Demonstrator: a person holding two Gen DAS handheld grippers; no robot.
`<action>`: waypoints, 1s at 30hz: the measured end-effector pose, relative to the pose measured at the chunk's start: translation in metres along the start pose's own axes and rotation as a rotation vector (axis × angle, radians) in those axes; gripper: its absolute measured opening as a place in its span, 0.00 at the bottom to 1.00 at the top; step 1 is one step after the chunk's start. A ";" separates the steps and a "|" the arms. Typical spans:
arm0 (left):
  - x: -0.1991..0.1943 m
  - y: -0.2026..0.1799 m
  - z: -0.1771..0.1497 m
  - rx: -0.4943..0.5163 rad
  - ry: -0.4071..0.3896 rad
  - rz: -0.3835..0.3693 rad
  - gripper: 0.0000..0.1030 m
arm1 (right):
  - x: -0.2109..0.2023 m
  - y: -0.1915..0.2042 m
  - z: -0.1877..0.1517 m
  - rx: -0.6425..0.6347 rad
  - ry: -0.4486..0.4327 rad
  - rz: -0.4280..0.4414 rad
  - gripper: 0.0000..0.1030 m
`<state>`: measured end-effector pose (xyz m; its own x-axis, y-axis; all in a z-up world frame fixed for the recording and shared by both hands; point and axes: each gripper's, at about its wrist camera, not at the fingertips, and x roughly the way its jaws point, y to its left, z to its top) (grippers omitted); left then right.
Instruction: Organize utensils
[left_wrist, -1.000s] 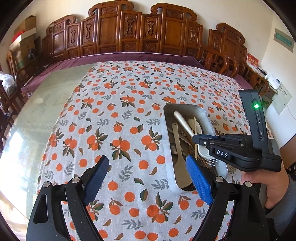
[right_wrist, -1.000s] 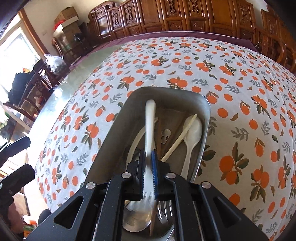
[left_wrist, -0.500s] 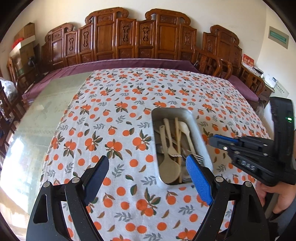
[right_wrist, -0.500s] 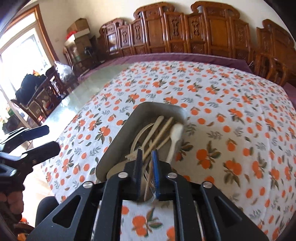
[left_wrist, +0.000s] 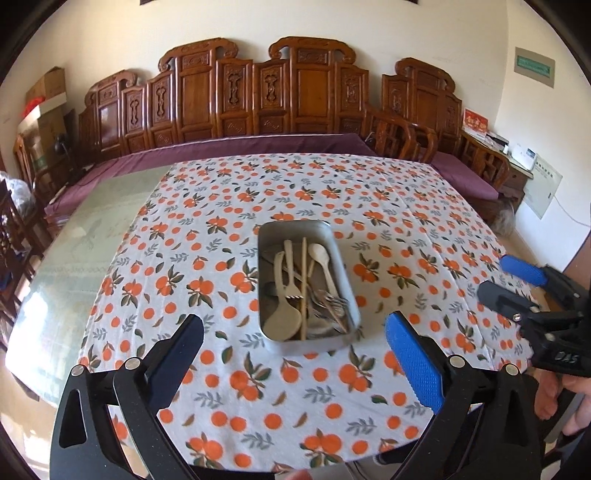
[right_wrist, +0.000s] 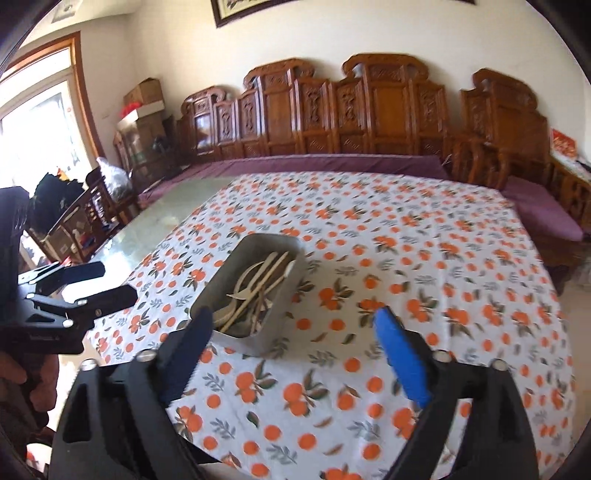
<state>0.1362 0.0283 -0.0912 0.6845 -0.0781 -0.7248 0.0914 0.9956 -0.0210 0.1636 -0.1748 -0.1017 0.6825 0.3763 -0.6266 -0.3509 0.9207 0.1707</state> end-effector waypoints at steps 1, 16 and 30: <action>-0.004 -0.005 -0.003 0.005 -0.001 -0.002 0.92 | -0.010 -0.003 -0.003 0.003 -0.011 -0.011 0.96; -0.080 -0.051 -0.019 0.033 -0.123 0.004 0.92 | -0.118 -0.009 -0.019 0.010 -0.165 -0.077 0.97; -0.144 -0.065 -0.001 0.049 -0.261 0.020 0.92 | -0.184 0.004 0.003 -0.009 -0.306 -0.122 0.97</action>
<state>0.0309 -0.0254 0.0137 0.8493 -0.0756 -0.5224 0.1064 0.9939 0.0291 0.0384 -0.2395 0.0160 0.8802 0.2784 -0.3844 -0.2595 0.9604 0.1013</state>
